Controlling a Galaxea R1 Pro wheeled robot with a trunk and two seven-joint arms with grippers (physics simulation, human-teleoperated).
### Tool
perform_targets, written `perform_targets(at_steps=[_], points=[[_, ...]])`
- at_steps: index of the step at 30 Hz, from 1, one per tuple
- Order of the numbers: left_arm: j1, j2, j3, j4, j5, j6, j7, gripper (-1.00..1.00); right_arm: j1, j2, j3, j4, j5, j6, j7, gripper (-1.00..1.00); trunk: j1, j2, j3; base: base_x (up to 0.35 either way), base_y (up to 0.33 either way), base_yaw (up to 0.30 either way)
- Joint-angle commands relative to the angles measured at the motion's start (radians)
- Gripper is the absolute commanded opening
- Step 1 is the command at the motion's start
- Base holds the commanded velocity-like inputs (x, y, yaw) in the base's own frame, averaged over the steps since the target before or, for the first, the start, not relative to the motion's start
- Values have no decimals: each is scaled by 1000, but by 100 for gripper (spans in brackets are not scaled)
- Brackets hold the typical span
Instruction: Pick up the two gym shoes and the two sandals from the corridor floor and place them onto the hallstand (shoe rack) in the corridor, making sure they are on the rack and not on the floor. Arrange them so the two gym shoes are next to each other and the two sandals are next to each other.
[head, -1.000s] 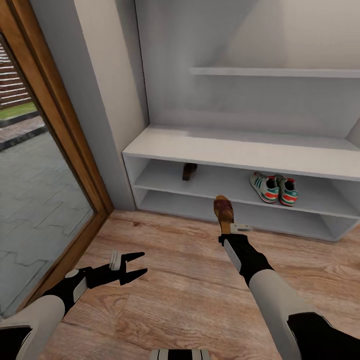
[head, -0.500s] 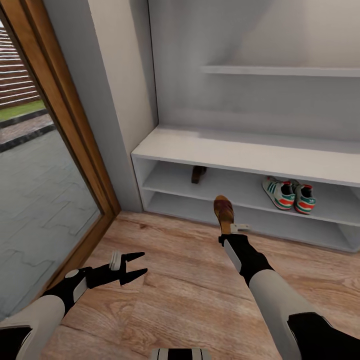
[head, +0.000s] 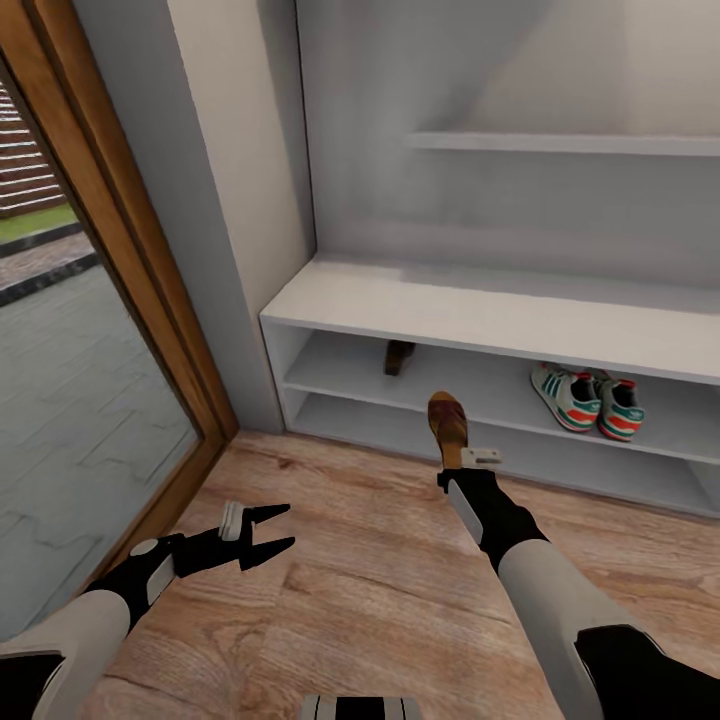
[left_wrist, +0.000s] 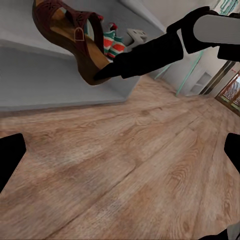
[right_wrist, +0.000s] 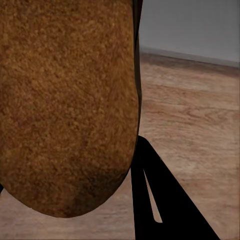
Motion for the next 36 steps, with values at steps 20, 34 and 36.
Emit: perform_targets(at_steps=[20,34,36], points=[[-1,-54,-43,-4,-13,-6,-33,100,12,-3,-1,-10,-12,0,-18,-100,0,0,-1,10,0,0],[-1,-54,-45,-4,-13,-6,-35,100,12,-4,-3,-14,-5,48,-23,-100,0,0,-1,0,0,0],[-1,-54,-45,-4,-13,-6,-35,100,12,-4,-3,-14,-5,61,-23,-100,0,0,-1,0,0,0]])
